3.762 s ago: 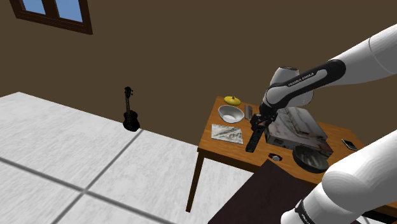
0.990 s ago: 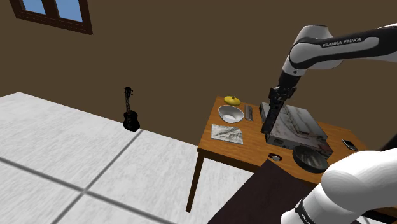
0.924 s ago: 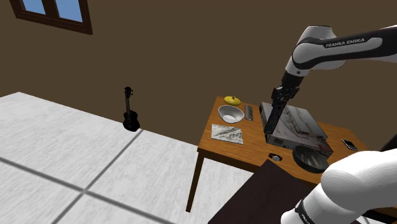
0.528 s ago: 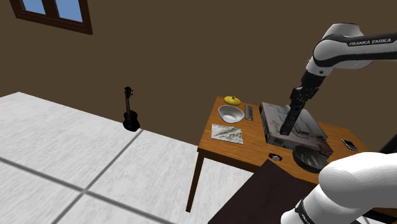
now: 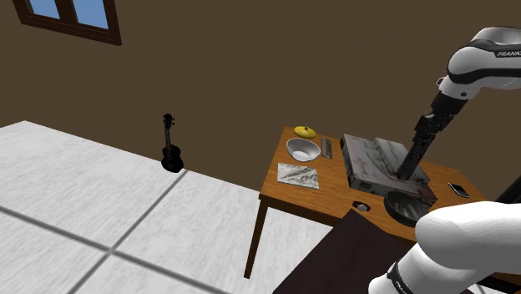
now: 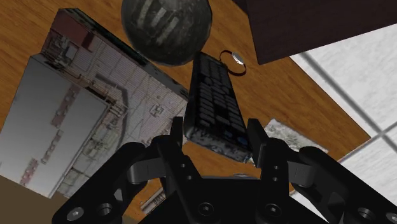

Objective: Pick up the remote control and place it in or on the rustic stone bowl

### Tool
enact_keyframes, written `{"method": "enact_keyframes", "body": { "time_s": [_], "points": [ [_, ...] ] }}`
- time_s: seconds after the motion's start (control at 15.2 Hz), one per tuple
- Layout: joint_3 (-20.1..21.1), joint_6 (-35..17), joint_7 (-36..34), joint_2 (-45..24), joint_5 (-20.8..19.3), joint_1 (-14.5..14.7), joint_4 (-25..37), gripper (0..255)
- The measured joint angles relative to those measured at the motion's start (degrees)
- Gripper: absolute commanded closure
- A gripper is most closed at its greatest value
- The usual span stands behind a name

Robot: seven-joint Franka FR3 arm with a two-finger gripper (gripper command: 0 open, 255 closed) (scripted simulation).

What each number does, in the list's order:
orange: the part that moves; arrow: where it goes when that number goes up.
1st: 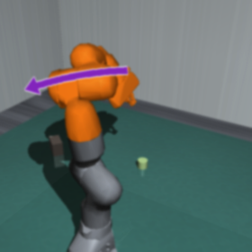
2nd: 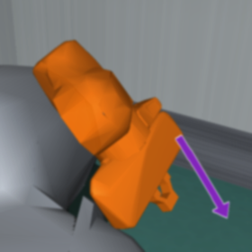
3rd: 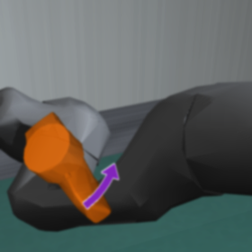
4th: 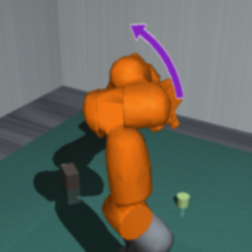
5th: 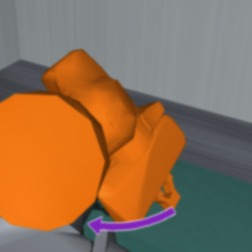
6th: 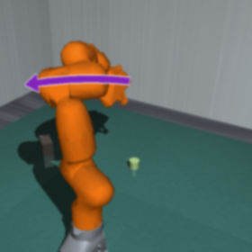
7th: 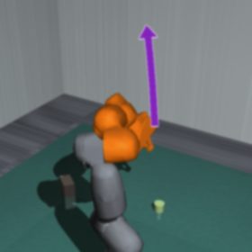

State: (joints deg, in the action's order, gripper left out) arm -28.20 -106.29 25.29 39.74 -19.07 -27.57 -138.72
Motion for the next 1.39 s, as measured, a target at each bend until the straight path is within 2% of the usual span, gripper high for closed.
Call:
{"method": "enact_keyframes", "body": {
  "time_s": [0.53, 1.39],
  "points": [
    [-8.44, 3.09, 10.81, -1.27, -3.23, -2.47, 6.83, 255],
    [-12.58, -6.02, 11.23, -2.52, -5.68, -3.05, -0.68, 255]
  ]
}}
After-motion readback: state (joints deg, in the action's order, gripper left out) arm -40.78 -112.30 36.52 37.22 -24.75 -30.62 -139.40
